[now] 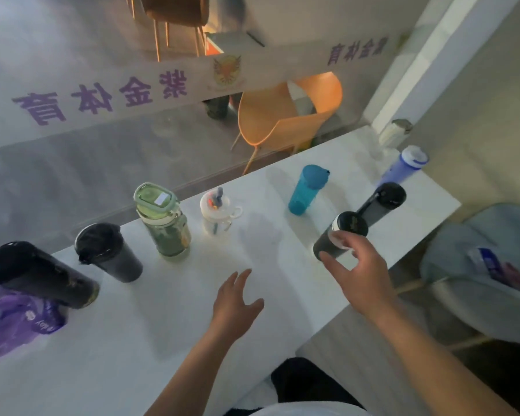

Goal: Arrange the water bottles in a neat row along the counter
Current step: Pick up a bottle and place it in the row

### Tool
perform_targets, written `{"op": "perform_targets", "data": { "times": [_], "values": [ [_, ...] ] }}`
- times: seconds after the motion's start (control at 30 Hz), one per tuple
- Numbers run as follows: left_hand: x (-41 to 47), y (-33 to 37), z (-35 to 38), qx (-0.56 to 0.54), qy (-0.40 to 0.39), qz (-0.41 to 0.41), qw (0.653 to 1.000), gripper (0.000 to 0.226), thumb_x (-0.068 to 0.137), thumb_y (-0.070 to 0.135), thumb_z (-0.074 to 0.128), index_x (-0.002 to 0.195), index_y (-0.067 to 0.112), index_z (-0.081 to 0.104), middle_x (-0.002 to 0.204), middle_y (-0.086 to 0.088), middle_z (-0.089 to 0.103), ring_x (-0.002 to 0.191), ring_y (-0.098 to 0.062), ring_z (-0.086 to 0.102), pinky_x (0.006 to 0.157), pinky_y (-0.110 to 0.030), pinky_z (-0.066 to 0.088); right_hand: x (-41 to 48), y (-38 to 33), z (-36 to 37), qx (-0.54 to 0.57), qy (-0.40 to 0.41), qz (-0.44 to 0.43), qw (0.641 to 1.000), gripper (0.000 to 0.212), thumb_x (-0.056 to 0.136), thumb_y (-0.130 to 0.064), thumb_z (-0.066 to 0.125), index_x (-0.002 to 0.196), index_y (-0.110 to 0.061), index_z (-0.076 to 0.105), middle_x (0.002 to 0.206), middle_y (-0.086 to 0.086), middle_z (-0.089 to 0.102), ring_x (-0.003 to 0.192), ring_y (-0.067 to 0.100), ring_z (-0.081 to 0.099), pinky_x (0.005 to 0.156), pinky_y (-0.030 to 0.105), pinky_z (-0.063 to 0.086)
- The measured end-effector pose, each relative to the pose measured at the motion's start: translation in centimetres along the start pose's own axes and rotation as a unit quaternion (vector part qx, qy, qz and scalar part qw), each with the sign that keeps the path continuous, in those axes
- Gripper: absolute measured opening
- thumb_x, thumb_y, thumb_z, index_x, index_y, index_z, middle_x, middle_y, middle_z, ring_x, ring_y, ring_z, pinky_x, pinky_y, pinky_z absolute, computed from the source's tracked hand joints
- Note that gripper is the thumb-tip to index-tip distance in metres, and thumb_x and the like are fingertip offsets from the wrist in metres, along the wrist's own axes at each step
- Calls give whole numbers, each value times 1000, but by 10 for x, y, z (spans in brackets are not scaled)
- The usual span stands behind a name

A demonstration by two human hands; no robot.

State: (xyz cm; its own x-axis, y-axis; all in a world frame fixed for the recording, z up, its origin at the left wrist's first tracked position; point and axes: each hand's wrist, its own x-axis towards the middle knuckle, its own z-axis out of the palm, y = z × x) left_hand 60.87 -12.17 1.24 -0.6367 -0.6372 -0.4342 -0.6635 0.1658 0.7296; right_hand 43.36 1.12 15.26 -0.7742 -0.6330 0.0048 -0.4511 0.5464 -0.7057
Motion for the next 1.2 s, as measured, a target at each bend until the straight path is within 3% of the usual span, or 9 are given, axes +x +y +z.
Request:
{"op": "perform_targets", "data": {
  "times": [0.17, 0.3, 0.43, 0.57, 0.67, 0.77, 0.93, 1.1, 1.2],
  "values": [
    [21, 45, 20, -9, 5, 43, 999, 77, 83, 42, 70, 149, 34, 32, 157, 1, 30, 144, -17, 28, 119, -38, 26, 56, 17, -41, 3, -8, -21, 1000, 44, 82, -33, 75, 123, -26, 60, 116, -13, 58, 104, 5, 55, 87, 13, 41],
    [47, 93, 25, -21, 50, 53, 997, 72, 85, 35, 72, 147, 31, 35, 152, 3, 36, 140, -15, 34, 116, -30, 28, 115, 34, -63, 12, -49, -45, 998, 51, 83, -37, 72, 130, -28, 55, 128, -8, 57, 114, 10, 51, 96, 30, 45],
    [89, 161, 23, 4, 115, 43, 992, 71, 88, 34, 70, 148, 31, 32, 155, 3, 33, 138, -16, 37, 113, -32, 34, 150, 69, -72, -12, -182, -67, 981, 68, 78, -47, 75, 139, -34, 46, 144, -10, 46, 129, 14, 45, 107, 37, 41],
    [154, 215, 23, 41, 153, 49, 986, 79, 83, 31, 75, 149, 29, 31, 155, -1, 30, 138, -22, 36, 114, -40, 36, 162, 108, -52, -84, -324, -160, 929, 82, 68, -63, 73, 140, -41, 39, 140, -13, 44, 125, 12, 44, 107, 36, 41],
    [194, 239, 28, 47, 160, 23, 986, 85, 77, 28, 79, 147, 30, 32, 155, -4, 29, 136, -29, 36, 111, -51, 39, 170, 127, -42, -120, -325, -233, 909, 78, 71, -54, 74, 139, -41, 38, 139, -11, 40, 120, 13, 45, 100, 28, 43],
    [216, 254, 34, 72, 150, 3, 986, 83, 77, 28, 78, 147, 30, 33, 152, -4, 31, 132, -29, 37, 107, -51, 42, 178, 137, -38, -106, -331, -263, 900, 73, 74, -44, 73, 138, -41, 38, 136, -11, 40, 114, 14, 47, 94, 27, 47],
    [221, 258, 32, 70, 161, 2, 985, 72, 76, 21, 79, 139, 25, 45, 134, -6, 45, 113, -27, 49, 92, -41, 51, 191, 146, -35, -93, -363, -293, 880, 75, 73, -41, 74, 138, -43, 35, 132, -10, 41, 110, 14, 46, 91, 26, 48],
    [209, 244, -8, 52, 199, -24, 978, 68, 71, 21, 83, 131, 25, 51, 119, -6, 48, 99, -23, 53, 75, -30, 49, 194, 149, -32, -77, -371, -298, 876, 73, 75, -39, 74, 136, -42, 35, 128, -9, 41, 110, 14, 46, 90, 23, 48],
    [197, 226, -42, 74, 198, -44, 976, 71, 70, 20, 84, 132, 27, 51, 120, -7, 45, 99, -24, 53, 78, -30, 50, 194, 148, -28, -68, -364, -294, 881, 73, 75, -41, 73, 136, -42, 35, 126, -9, 41, 109, 12, 46, 90, 23, 48]
  ]
}}
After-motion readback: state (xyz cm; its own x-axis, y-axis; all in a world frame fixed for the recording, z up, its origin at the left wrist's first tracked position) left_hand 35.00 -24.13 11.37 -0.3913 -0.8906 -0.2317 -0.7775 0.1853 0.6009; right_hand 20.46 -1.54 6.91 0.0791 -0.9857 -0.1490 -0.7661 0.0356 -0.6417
